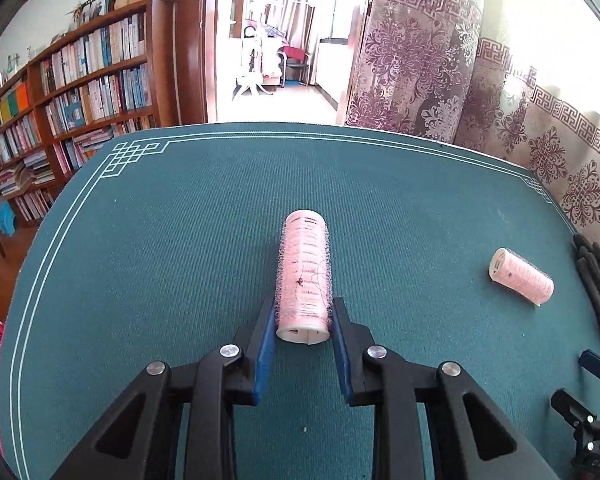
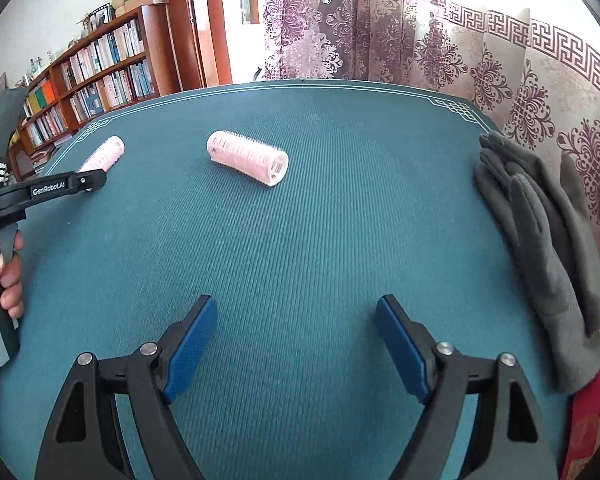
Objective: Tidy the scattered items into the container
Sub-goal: 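Grasp the small pink curler with the right gripper while the left gripper holds its curler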
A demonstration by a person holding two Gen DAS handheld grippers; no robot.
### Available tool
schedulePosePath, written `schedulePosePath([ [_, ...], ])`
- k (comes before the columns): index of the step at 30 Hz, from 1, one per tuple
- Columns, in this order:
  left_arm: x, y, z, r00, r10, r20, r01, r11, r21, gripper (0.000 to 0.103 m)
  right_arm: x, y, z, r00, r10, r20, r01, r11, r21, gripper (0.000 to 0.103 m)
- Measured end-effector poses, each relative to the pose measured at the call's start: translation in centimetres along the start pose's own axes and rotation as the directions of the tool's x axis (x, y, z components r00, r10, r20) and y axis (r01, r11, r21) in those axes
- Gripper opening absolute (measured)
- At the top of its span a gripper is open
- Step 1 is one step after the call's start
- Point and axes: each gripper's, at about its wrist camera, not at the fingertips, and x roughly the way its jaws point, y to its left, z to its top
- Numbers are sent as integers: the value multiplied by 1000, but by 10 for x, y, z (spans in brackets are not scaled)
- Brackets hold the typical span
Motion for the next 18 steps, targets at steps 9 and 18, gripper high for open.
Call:
schedulePosePath([
  [9, 2, -9, -1, 998, 56, -1, -56, 998, 36, 28, 50, 11, 60, 1000, 1, -2, -1, 998, -67, 85],
  [18, 4, -13, 0, 997, 78, 0, -78, 996, 45, 28, 72, 26, 86, 1000, 2, 13, -1, 997, -81, 83],
])
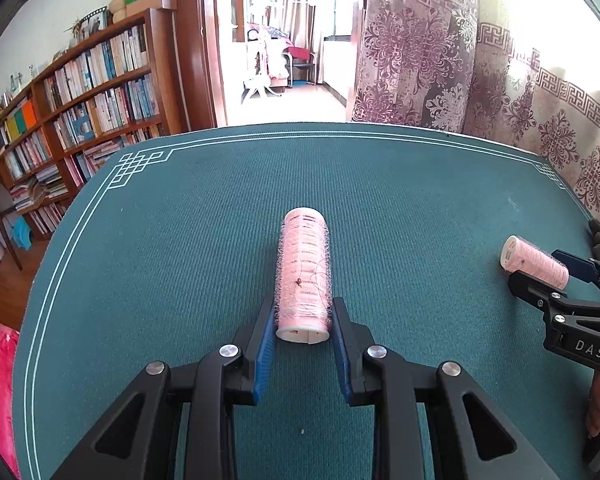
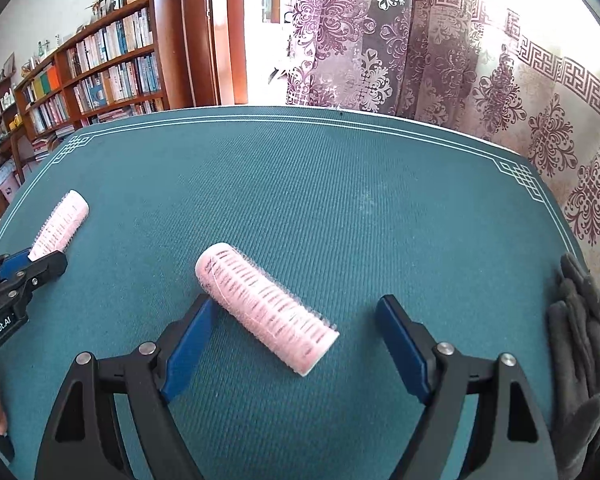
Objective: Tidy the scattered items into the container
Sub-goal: 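Grasp the small pink curler with the right gripper while the left gripper holds its curler, then carry both pink curlers into the red tin and release them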
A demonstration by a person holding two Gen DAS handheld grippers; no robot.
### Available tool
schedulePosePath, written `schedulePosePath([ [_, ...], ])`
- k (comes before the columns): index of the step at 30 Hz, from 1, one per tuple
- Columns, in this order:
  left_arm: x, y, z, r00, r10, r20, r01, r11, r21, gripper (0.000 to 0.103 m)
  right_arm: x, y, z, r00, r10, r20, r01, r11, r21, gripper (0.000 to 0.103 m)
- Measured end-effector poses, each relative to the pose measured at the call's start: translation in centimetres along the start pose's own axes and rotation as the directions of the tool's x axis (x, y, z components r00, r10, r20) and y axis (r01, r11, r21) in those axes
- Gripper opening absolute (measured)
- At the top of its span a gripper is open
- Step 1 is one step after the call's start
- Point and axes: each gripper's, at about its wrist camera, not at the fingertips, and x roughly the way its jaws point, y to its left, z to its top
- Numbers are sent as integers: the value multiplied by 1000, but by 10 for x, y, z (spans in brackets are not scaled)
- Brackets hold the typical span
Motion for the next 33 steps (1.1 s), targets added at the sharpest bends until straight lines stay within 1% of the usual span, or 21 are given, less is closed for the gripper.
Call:
schedulePosePath([
  [1, 0, 0, 0, 1000, 0, 0, 0, 1000, 0, 28, -1, 2, 0, 1000, -4, 3, 4, 1000, -7, 77],
  [2, 0, 0, 0, 1000, 0, 0, 0, 1000, 0, 28, -3, 5, -1, 1000, 5, 12, -5, 1000, -19, 62],
  [3, 0, 0, 0, 1000, 0, 0, 0, 1000, 0, 28, -6, 9, -2, 1000, 2, 21, -1, 999, -35, 56],
  [4, 0, 0, 0, 1000, 0, 0, 0, 1000, 0, 28, -8, 15, -4, 1000, -9, 27, 10, 999, -52, 40],
  [5, 0, 0, 0, 1000, 0, 0, 0, 1000, 0, 28, -10, 20, -6, 999, -16, 33, 19, 997, -74, 32],
  [6, 0, 1, 0, 1000, -2, 0, 2, 1000, 0, 28, -12, 26, -9, 999, -31, 38, 35, 995, -97, 28],
  [8, 0, 2, 0, 1000, -4, 0, 4, 1000, -3, 28, -18, 34, -15, 998, -50, 38, 54, 991, -122, 27],
  [12, 0, 3, 0, 1000, -16, 0, 16, 1000, -15, 29, -33, 33, -35, 999, -28, 21, 30, 995, -98, 26],
  [13, 0, 3, 0, 1000, -24, 0, 24, 1000, -13, 34, -38, 31, -42, 1000, -20, 16, 21, 996, -85, 27],
  [14, 1, 2, 0, 999, -37, -2, 37, 999, -8, 45, -50, 29, -57, 1000, -10, 5, 10, 998, -59, 27],
  [15, 2, 0, 1, 999, -53, -5, 53, 999, 2, 50, -50, 29, -57, 1000, -10, 5, 10, 998, -59, 27],
  [16, 2, -4, 1, 999, -54, -8, 54, 998, 14, 54, -56, 28, -66, 1000, -8, 0, 8, 999, -49, 27],
  [18, 2, -7, 0, 999, -41, -8, 41, 999, 24, 54, -72, 25, -84, 1000, 5, -9, -5, 1000, -26, 27],
  [20, 1, -3, 0, 998, -57, -5, 57, 998, 8, 53, -88, 22, -105, 1000, 7, -13, -7, 1000, -13, 27],
  [21, 0, -1, 0, 998, -60, -2, 60, 998, -4, 50, -97, 21, -116, 1000, 3, -15, -3, 1000, -9, 27],
  [22, -1, 3, 0, 999, -53, 2, 53, 998, -18, 40, -105, 18, -126, 1000, -3, -17, 3, 1000, -3, 27],
  [23, -1, 6, 0, 999, -46, 5, 46, 998, -37, 33, -113, 15, -136, 1000, -10, -21, 10, 1000, 6, 27],
  [25, -2, 12, 0, 998, -56, 10, 57, 996, -69, 28, -129, 7, -154, 999, -24, -30, 25, 999, 32, 27],
  [28, -4, 17, -2, 998, -66, 16, 68, 994, -89, 27, -152, -9, -176, 998, -44, -45, 47, 996, 80, 27],
  [33, -14, 28, -10, 1000, -2, 19, 4, 991, -135, 27, -191, -32, -202, 996, -90, -23, 92, 986, 142, 27],
])
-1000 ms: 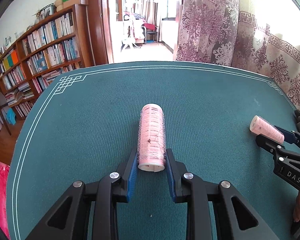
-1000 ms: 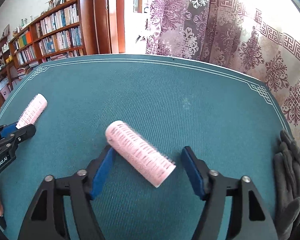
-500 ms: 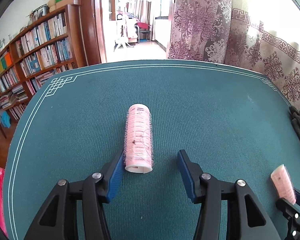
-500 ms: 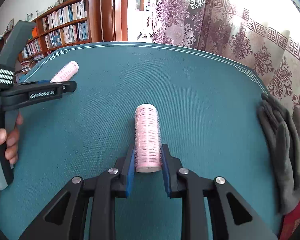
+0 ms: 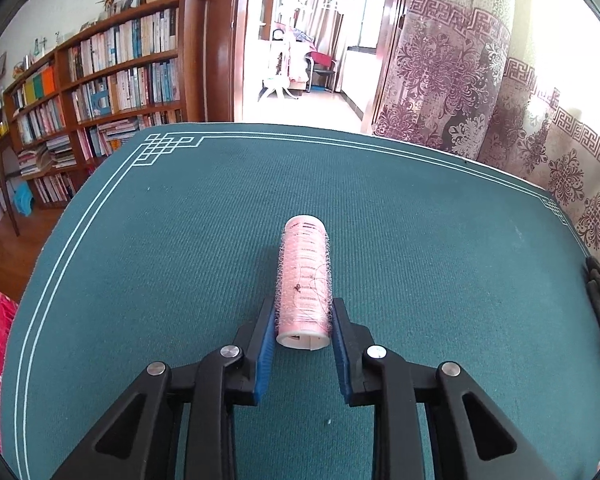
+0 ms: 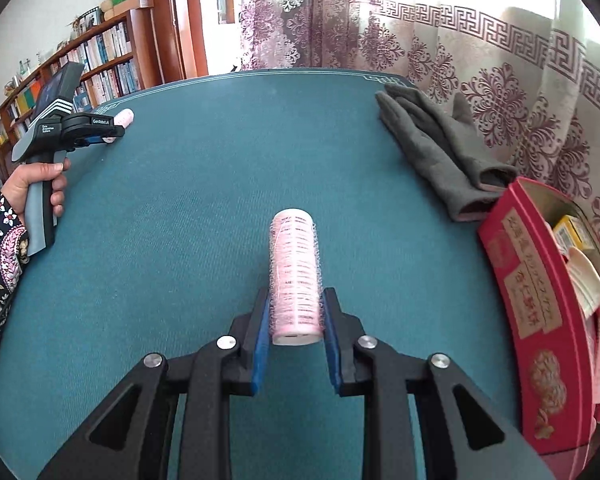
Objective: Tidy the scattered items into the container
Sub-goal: 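Carry both pink curlers into the red tin and release them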
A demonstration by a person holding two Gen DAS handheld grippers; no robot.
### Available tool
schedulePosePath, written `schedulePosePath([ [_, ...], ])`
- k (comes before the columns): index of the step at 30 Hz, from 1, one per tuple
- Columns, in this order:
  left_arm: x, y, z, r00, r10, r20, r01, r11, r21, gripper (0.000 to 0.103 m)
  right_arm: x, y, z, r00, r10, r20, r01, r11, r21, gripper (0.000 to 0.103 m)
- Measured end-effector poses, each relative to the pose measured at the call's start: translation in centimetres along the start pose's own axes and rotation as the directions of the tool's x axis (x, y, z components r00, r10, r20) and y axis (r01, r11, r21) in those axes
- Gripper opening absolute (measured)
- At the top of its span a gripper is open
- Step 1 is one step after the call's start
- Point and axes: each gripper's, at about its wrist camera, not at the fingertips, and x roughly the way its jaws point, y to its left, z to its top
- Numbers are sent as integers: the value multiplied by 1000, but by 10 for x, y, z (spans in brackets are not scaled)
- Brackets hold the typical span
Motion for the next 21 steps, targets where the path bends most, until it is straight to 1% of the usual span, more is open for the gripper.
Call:
schedulePosePath([
  [2, -7, 2, -8, 1000, 1, -8, -1, 1000, -12, 27, -12, -10, -6, 1000, -17, 17, 17, 1000, 23, 27],
  [4, -18, 0, -17, 1000, -20, -15, 20, 1000, -20, 27, -22, -20, -9, 999, -27, 26, 25, 998, 49, 27],
  [6, -34, -5, -26, 999, -40, -4, 40, 999, -16, 27, -27, -28, -12, 999, -33, 31, 30, 997, 74, 27],
  [9, -61, -16, -38, 998, -65, 23, 66, 998, -10, 27, -31, -35, -17, 999, -21, 44, 16, 995, 102, 27],
  [13, -91, -37, -57, 992, -118, 36, 117, 993, 23, 27, -39, -37, -21, 998, 0, 70, -7, 994, 106, 27],
  [16, -107, -53, -74, 987, -158, 29, 157, 987, 39, 27, -46, -40, -23, 996, 8, 89, -17, 994, 107, 27],
  [21, -123, -80, -96, 974, -225, -8, 225, 973, 55, 27, -59, -53, -31, 993, 5, 116, -21, 991, 133, 27],
])
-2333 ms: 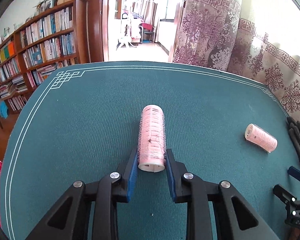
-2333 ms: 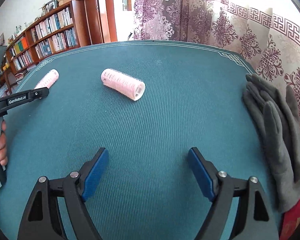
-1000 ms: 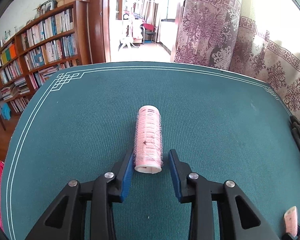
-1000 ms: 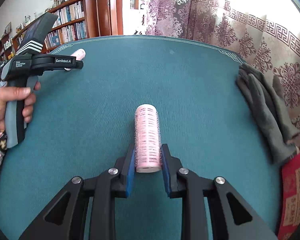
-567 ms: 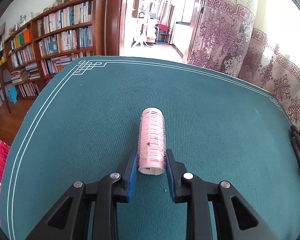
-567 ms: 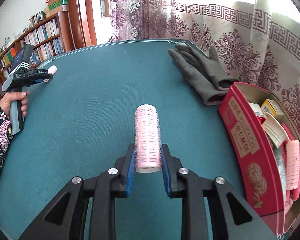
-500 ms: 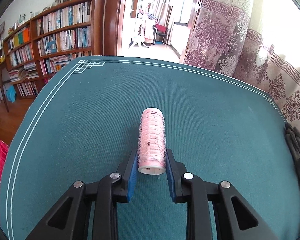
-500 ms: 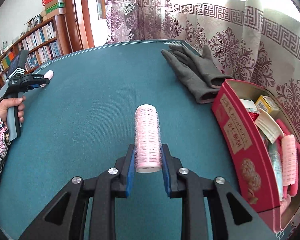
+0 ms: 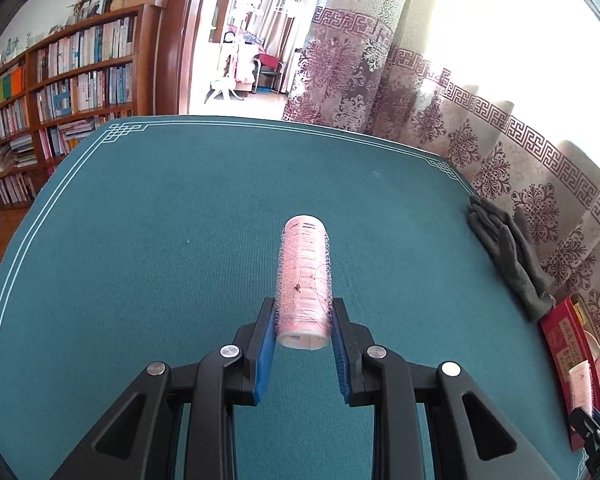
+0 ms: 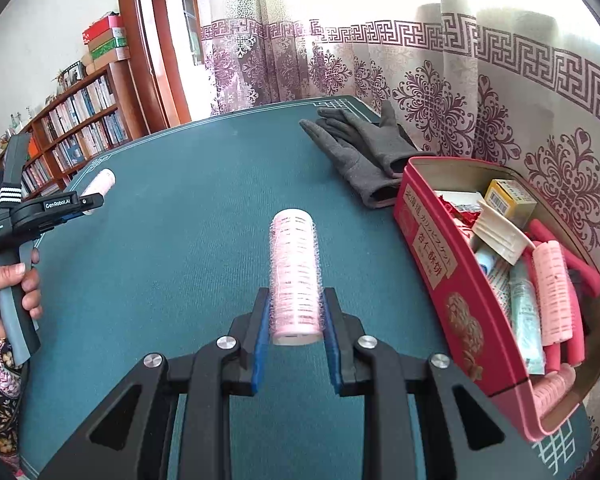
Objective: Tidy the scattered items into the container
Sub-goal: 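Carry both pink curlers into the red tin and release them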
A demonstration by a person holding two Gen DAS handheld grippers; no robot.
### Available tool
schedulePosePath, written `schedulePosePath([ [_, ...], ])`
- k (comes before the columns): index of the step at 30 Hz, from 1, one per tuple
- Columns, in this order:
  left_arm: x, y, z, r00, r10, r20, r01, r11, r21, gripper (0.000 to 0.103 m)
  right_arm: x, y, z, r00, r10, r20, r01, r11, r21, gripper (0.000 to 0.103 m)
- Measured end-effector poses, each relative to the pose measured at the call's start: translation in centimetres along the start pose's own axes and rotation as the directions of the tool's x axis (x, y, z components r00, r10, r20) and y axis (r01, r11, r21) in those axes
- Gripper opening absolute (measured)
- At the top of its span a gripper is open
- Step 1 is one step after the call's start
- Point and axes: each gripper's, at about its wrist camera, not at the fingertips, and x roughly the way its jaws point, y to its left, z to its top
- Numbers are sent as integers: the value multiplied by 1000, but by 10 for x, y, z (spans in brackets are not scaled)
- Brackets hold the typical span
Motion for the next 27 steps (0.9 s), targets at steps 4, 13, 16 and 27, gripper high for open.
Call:
schedulePosePath([
  [4, -5, -30, -10, 999, -46, -21, 46, 999, 29, 27, -15, -19, -3, 1000, -12, 28, 11, 999, 37, 27],
  [13, -14, -118, -26, 985, -160, -68, 169, 973, 157, 27, -63, -67, -21, 992, -75, 98, 66, 993, 96, 27],
  [16, -12, -154, -30, 977, -196, -90, 211, 955, 209, 27, -80, -91, -23, 986, -108, 128, 90, 986, 137, 27],
  [27, -14, -280, -31, 926, -340, -163, 377, 852, 364, 27, -95, -163, -7, 968, -190, 166, 139, 950, 279, 27],
])
